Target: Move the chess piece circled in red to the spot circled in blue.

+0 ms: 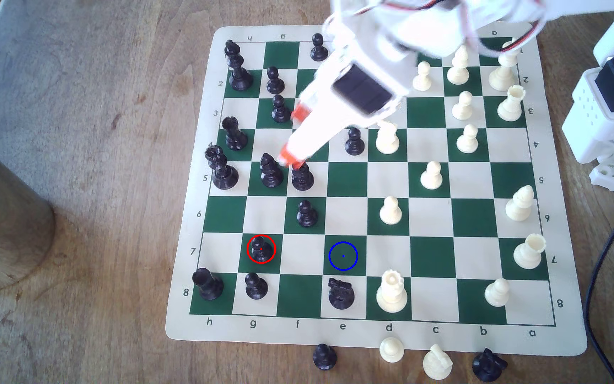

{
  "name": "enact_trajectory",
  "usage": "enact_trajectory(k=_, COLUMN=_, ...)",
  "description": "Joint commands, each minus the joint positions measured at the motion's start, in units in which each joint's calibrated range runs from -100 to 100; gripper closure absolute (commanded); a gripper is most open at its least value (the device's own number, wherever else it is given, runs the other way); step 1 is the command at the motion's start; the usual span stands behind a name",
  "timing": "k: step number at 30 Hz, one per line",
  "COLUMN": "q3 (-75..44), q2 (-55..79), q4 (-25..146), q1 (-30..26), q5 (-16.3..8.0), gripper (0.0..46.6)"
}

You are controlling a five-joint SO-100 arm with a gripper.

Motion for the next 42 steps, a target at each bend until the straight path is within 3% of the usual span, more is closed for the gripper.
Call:
enact_trajectory(k=1, q3=-11.2, q2=3.9, q4=1.8, q1=-0.5, q5=-0.9, gripper=26.5)
enact_trajectory(k=9, q3=-25.8, q2=16.4, q4=10.2, q1=-1.8, q5=-1.5, gripper=27.5)
enact_trajectory(k=17, q3=-27.1, q2=22.5, q4=8.3, q1=-3.0, q5=-3.3, gripper=27.9)
enact_trajectory(k=21, q3=-26.2, q2=24.5, q4=3.8, q1=-3.0, q5=-3.9, gripper=31.4)
enact_trajectory(k=26, q3=-26.2, q2=28.3, q4=-2.0, q1=-3.1, q5=-5.2, gripper=31.5)
enact_trajectory(k=42, q3=-31.0, q2=35.9, q4=-3.7, q1=-3.9, q5=-4.8, gripper=30.4)
